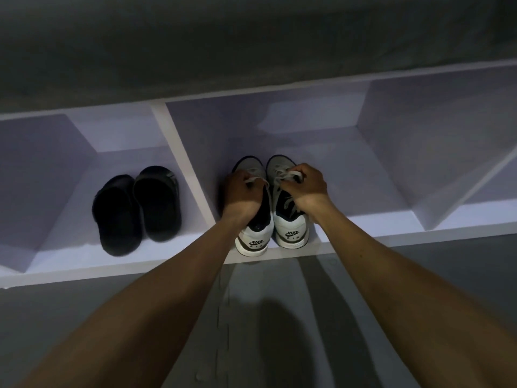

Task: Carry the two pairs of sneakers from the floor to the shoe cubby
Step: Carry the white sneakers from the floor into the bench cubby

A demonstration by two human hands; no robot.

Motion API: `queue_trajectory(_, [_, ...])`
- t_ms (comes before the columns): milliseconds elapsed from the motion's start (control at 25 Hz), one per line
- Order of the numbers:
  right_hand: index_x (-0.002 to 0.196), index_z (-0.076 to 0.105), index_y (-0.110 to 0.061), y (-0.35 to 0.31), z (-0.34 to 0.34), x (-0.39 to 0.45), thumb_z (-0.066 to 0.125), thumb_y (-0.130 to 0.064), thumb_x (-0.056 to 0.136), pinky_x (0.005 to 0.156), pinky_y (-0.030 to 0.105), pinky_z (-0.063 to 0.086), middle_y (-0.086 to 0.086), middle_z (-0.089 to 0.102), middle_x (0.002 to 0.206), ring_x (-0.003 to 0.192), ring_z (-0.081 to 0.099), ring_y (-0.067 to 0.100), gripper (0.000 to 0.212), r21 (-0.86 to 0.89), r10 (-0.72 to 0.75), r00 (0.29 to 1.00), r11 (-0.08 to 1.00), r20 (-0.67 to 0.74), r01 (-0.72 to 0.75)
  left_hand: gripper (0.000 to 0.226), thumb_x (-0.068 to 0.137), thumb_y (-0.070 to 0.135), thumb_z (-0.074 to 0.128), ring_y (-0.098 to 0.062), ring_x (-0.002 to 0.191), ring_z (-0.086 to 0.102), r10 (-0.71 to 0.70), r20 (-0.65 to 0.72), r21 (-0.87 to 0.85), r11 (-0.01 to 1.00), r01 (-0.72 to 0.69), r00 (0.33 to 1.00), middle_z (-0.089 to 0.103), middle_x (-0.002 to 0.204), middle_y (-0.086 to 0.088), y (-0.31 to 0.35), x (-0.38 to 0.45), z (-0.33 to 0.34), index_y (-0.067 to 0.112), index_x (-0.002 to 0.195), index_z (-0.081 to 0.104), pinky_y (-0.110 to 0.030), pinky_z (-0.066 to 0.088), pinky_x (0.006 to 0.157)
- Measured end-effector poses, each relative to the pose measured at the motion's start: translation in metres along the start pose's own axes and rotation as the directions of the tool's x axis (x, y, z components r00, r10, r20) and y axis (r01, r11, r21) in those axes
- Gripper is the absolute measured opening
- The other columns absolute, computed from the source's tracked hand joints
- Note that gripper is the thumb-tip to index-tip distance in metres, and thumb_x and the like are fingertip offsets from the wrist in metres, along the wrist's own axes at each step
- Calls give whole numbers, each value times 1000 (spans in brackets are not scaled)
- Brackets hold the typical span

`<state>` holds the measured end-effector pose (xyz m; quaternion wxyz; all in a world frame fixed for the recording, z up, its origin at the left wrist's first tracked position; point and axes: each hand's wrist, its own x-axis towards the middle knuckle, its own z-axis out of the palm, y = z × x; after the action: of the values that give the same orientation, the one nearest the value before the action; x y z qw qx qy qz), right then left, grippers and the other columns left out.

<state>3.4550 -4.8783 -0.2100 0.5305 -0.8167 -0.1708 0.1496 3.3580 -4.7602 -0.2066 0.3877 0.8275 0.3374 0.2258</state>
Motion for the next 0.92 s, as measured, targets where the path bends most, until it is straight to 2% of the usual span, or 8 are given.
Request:
queue_trajectory(120, [100,70,-19,11,5,8,83,-27,78,83,27,52,-4,71,97,96,68,18,27,58,0,1000,998,3,-1,18,92,15,51,-33,100,63,6,-22,42,999,-5,1000,70,107,-16,-13,10,4,7,101,65,-28,44,81])
queue_trajectory(200, [102,71,-24,17,5,8,83,-31,79,85,21,51,-7,72,99,98,68,14,26,75,-34,999,997,5,33,22,95,15,47,-35,107,62,29,8,98,995,-30,1000,68,115,-16,-13,12,4,8,110,63,-35,48,89])
queue_trajectory(280, [106,72,-26,21,6,8,82,-33,81,88,18,51,-10,73,104,100,68,11,27,93,-68,998,994,19,66,38,96,26,34,-37,112,59,61,88,246,966,-81,994,65,122,-17,-12,13,7,8,115,62,-41,47,95])
queue_trajectory(440, [116,73,-27,22,9,7,79,-40,82,99,30,51,-6,75,114,106,68,13,37,84,-77,996,994,40,74,72,88,46,8,-36,131,44,61,120,388,916,-103,991,52,143,-14,-23,-3,17,12,133,54,-46,33,111])
queue_trajectory(600, [122,70,-30,19,13,6,74,-46,86,102,33,49,-2,73,121,113,67,18,40,29,-69,996,997,63,68,45,99,36,35,-36,133,42,-63,53,216,975,50,997,42,148,-15,-21,-13,17,21,138,51,-41,35,109])
queue_trajectory(680, [131,64,-30,16,12,4,70,-46,88,102,28,45,-1,67,133,120,63,21,46,-48,-58,993,997,100,64,42,100,31,42,-36,132,44,-52,27,166,985,47,998,43,147,-16,-16,-15,18,22,139,51,-40,38,107])
queue_trajectory(800, [143,51,-34,14,8,0,70,-45,86,104,27,41,-1,55,147,130,55,24,60,-105,-32,983,993,183,52,42,99,30,42,-35,131,45,-21,33,141,990,16,999,45,146,-16,-17,-13,16,20,139,52,-38,38,107])
queue_trajectory(920, [145,42,-43,15,2,-5,71,-48,77,111,40,42,0,43,154,134,50,27,74,-183,-64,962,976,264,115,60,93,44,22,-35,130,45,45,65,287,956,-62,997,50,144,-13,-25,-9,18,16,134,55,-42,34,110])
